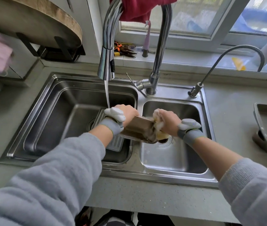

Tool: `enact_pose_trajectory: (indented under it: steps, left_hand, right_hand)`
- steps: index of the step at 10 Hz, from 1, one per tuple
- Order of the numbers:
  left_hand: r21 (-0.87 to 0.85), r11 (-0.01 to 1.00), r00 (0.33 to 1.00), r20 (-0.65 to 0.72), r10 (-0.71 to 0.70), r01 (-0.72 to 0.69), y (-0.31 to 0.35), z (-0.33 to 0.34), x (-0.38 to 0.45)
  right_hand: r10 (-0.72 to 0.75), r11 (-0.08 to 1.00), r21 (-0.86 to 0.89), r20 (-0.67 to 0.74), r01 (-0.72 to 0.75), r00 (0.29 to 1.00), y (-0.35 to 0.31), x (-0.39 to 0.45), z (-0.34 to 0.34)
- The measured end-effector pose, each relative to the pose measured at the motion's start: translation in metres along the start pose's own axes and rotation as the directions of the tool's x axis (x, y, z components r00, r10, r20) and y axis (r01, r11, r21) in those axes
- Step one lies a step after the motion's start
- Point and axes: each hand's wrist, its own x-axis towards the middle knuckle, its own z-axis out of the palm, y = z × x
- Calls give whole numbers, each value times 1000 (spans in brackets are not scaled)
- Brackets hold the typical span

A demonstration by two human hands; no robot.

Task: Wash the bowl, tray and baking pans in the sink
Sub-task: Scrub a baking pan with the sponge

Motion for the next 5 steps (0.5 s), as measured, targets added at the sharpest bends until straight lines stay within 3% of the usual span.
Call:
enact_pose_trajectory:
  steps: [1,2,3,4,5]
  left_hand:
    - [-384,890,910,-222,-349,248,13,18,-6]
    - [-853,370,791,77,-607,367,33,32,5]
    - [-921,-310,866,344,-362,236,57,40,18]
    - [-886,-463,869,243,-431,18,77,39,28]
    - [-929,-366,785,186,-590,-54,76,32,28]
  right_hand:
    - [101,995,26,-229,-98,968,11,-7,-5]
    - [174,984,95,-384,-148,907,21,-14,-1]
    - [157,985,134,-437,-108,886,16,-23,3]
    - [43,997,79,-462,-8,886,2,-30,6]
    - [-87,989,76,-416,130,905,-16,-44,8]
